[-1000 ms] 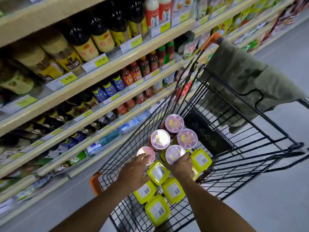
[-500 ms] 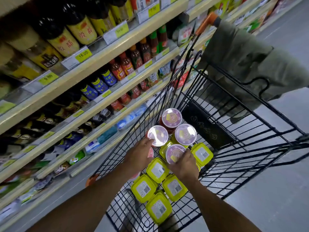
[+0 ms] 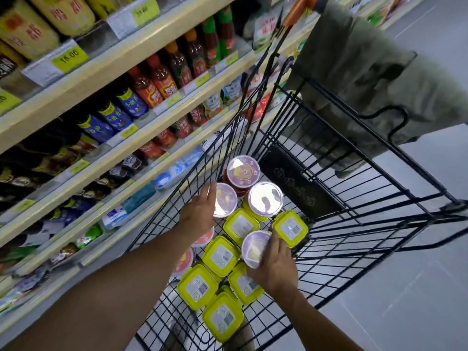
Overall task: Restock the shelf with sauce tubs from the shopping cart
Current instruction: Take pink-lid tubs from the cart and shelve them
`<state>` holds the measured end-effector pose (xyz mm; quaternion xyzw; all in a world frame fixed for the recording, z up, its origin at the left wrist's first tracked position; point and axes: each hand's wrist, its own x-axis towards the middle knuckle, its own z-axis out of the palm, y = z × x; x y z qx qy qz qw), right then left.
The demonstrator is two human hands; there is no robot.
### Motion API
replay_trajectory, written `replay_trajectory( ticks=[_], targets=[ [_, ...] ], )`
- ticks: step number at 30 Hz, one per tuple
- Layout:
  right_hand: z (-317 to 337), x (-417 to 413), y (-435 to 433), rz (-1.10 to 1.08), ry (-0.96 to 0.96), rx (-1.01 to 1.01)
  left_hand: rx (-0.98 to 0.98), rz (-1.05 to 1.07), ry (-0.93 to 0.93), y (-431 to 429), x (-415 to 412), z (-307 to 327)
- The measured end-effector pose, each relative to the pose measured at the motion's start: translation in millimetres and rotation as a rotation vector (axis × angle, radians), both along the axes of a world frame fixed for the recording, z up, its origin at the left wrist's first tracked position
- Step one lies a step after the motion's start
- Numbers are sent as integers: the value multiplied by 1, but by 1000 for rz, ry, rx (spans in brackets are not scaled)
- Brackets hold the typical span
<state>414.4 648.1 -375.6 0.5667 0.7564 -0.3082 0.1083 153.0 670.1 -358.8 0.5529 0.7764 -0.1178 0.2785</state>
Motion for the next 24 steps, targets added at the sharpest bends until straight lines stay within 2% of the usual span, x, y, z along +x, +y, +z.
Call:
replay_trajectory(
  ticks=[3, 7, 9, 15, 24],
  targets=[
    [-2, 3, 0, 34, -33, -21, 103, 34, -109, -6, -7, -16],
    [-8, 6, 0, 40, -14, -5, 191, 241, -454, -11, -18, -30],
    [-12, 9, -1, 30, 30, -4, 207, 304, -570, -12, -24, -35],
    [-18, 10, 0, -15, 183, -15, 229, 238, -551, -8, -30, -50],
    [-11, 9, 11, -52, 272, -34, 262, 267, -534, -23, -22, -25]
  ],
)
